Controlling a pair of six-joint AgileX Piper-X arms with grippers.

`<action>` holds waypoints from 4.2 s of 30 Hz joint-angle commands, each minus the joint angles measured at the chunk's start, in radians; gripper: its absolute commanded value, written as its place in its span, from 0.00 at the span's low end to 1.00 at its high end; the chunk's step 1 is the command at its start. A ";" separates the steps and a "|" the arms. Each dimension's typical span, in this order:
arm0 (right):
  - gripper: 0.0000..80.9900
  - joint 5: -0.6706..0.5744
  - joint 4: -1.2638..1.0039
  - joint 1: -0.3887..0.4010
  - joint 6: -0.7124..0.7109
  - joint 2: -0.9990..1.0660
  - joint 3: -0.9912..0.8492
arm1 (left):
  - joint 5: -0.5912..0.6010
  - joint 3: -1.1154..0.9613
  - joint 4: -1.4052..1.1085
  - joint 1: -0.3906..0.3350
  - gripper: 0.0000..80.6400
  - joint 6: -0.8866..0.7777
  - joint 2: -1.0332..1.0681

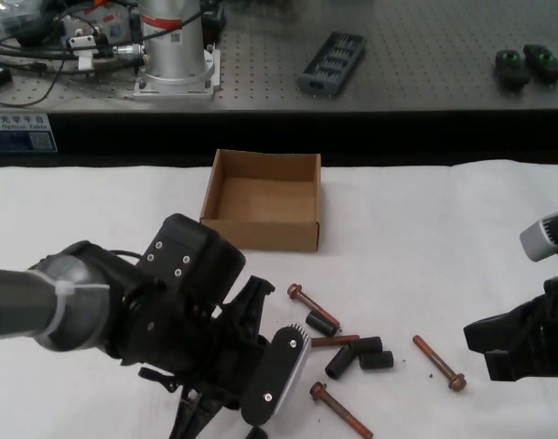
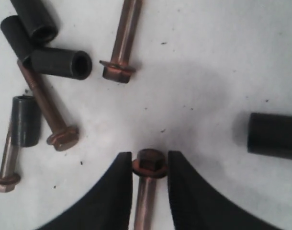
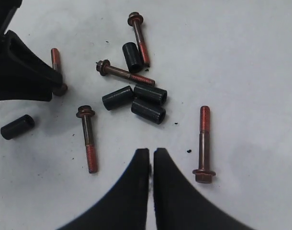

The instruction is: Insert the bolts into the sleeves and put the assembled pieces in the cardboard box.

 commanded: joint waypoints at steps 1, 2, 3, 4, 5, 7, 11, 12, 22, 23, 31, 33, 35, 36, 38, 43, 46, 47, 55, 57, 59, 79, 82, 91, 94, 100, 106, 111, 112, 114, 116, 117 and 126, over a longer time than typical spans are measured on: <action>0.05 -0.008 0.004 0.002 0.000 -0.007 -0.012 | -0.044 -0.022 0.013 0.029 0.24 0.014 0.012; 0.05 -0.008 0.004 0.002 0.000 -0.007 -0.012 | -0.050 -0.026 0.022 0.040 0.24 0.014 0.013; 0.05 -0.008 0.004 0.002 0.000 -0.007 -0.012 | -0.058 -0.027 0.025 0.050 0.24 0.022 0.017; 0.05 -0.008 0.004 0.002 0.000 -0.007 -0.012 | -0.078 -0.027 0.032 0.058 0.24 0.035 0.017; 0.05 -0.008 0.004 0.002 0.000 -0.007 -0.012 | -0.092 -0.029 0.042 0.063 0.24 0.059 0.019; 0.05 -0.008 0.004 0.002 0.000 -0.007 -0.012 | -0.101 -0.029 0.047 0.069 0.24 0.074 0.018; 0.05 -0.008 0.002 0.002 0.000 -0.007 -0.012 | -0.097 -0.029 0.047 0.068 0.26 0.074 0.018; 0.05 -0.008 0.002 0.002 0.000 -0.007 -0.012 | -0.097 -0.029 0.047 0.068 0.28 0.072 0.018; 0.05 -0.008 0.002 0.002 0.000 -0.007 -0.012 | -0.099 -0.085 0.040 0.073 0.40 0.057 0.018; 0.05 -0.008 0.002 0.002 0.000 -0.007 -0.012 | -0.099 -0.086 0.035 0.077 0.38 0.059 0.018; 0.05 -0.008 0.010 0.002 0.000 -0.007 -0.012 | -0.097 -0.087 0.076 0.115 0.34 0.082 0.033; 0.05 -0.008 0.014 0.002 0.000 -0.007 -0.012 | -0.086 -0.089 0.076 0.121 0.34 0.083 0.033; 0.05 -0.008 0.017 0.002 0.000 -0.007 -0.012 | -0.065 -0.089 0.076 0.124 0.34 0.083 0.033; 0.05 -0.008 0.017 0.002 0.000 -0.007 -0.012 | -0.061 -0.089 0.076 0.124 0.34 0.083 0.035; 0.05 -0.008 0.017 0.002 0.000 -0.007 -0.012 | -0.048 -0.095 0.088 0.124 0.34 0.083 0.044; 0.05 -0.008 0.017 0.002 0.000 -0.007 -0.012 | -0.013 -0.135 0.114 0.124 0.34 0.088 0.092; 0.05 -0.008 0.017 0.002 0.000 -0.007 -0.012 | -0.007 -0.161 0.129 0.124 0.34 0.088 0.115; 0.05 -0.008 0.017 0.002 0.000 -0.007 -0.012 | -0.007 -0.167 0.137 0.124 0.33 0.088 0.122; 0.05 -0.008 0.017 0.002 0.000 -0.007 -0.012 | -0.007 -0.171 0.252 0.124 0.28 0.088 0.137; 0.05 -0.008 0.017 0.002 0.000 -0.007 -0.012 | -0.007 -0.171 0.274 0.124 0.28 0.088 0.137; 0.05 -0.008 0.017 0.002 0.000 -0.007 -0.012 | -0.007 -0.171 0.313 0.124 0.28 0.088 0.137; 0.05 -0.008 0.018 0.002 0.000 -0.007 -0.012 | -0.014 -0.171 0.214 0.122 0.07 -0.334 0.137; 0.05 -0.008 0.014 0.002 0.002 -0.007 -0.012 | -0.014 -0.182 0.171 0.120 0.07 -0.582 0.125; 0.05 -0.064 -0.023 0.002 0.013 -0.007 -0.017 | 0.129 -0.210 0.055 0.134 0.07 -1.412 -0.024; 0.05 -0.073 -0.007 0.002 -0.060 0.002 -0.039 | 0.158 -0.196 -0.066 0.146 0.07 -1.639 -0.072; 0.05 -0.083 0.143 0.002 -0.159 0.137 -0.166 | 0.158 -0.046 -0.433 0.159 0.07 -1.982 -0.192; 0.05 0.041 0.290 0.018 -0.352 0.351 -0.336 | 0.076 0.185 -0.775 0.159 0.07 -2.148 -0.380; 0.12 0.114 0.327 0.075 -0.459 0.498 -0.425 | 0.026 0.315 -0.856 0.159 0.07 -2.208 -0.523; 0.18 0.147 0.327 0.092 -0.466 0.523 -0.439 | 0.019 0.336 -0.861 0.159 0.07 -2.221 -0.547; 0.28 0.189 0.329 0.133 -0.490 0.556 -0.461 | -0.010 0.380 -0.882 0.159 0.07 -2.258 -0.593; 0.29 0.246 0.334 0.178 -0.530 0.586 -0.478 | -0.053 0.427 -0.930 0.159 0.07 -2.297 -0.633; 0.28 0.266 0.335 0.195 -0.546 0.598 -0.482 | -0.072 0.453 -0.958 0.159 0.07 -2.311 -0.655; 0.18 0.285 0.287 0.304 -0.641 0.647 -0.483 | -0.078 0.569 -1.018 0.159 0.07 -2.332 -0.776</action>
